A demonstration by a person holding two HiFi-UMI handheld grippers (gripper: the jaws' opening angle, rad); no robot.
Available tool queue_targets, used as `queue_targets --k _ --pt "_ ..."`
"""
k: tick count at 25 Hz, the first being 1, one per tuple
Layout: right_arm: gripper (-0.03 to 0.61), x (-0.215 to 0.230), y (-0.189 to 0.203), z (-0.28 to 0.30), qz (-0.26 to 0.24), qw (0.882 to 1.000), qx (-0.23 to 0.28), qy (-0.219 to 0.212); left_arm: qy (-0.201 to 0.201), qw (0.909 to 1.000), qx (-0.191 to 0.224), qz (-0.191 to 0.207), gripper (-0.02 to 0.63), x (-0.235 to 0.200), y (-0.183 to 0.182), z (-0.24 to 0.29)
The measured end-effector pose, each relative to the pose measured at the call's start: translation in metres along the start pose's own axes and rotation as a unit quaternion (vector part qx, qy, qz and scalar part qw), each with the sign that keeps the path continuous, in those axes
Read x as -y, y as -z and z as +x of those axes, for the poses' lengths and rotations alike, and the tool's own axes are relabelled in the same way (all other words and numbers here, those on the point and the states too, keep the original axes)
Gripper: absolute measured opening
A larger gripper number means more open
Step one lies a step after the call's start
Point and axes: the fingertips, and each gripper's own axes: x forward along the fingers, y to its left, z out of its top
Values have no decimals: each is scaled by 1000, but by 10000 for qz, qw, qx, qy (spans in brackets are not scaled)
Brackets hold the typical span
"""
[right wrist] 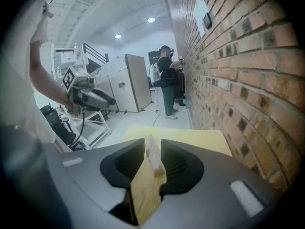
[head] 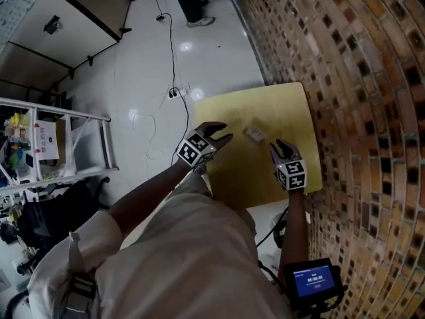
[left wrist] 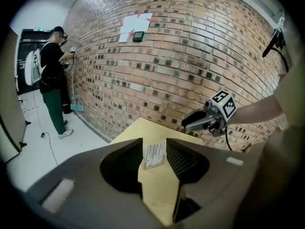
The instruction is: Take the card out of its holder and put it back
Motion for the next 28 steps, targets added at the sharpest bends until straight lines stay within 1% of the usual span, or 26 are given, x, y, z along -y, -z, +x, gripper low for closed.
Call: queue_targets --k 4,10,15,18,23,25,28 --pt "104 6 20 35 -60 9990 -361 -263 -201 9995 47 -233 172 -4 8 -19" --pt "104 16 49 69 -102 9961 -770 -417 -315 9989 -33 -353 172 -5 18 -26" --pt "104 19 66 86 40 9948 -880 -504 -353 9987 -63 -353 170 -8 16 -29" --pt "104 18 68 95 -6 9947 -876 -545 -397 9986 -145 -311 169 -12 18 -32" --pt "72 16 65 105 -95 9950 -816 -563 -456 9982 -284 -254 170 -17 28 -36" --pt "46 14 64 105 -145 9949 -810 -577 -467 9981 -295 -273 170 -17 30 -39" --pt "38 9 62 106 -189 9953 -746 -589 -513 9979 -279 -283 170 -21 31 -42"
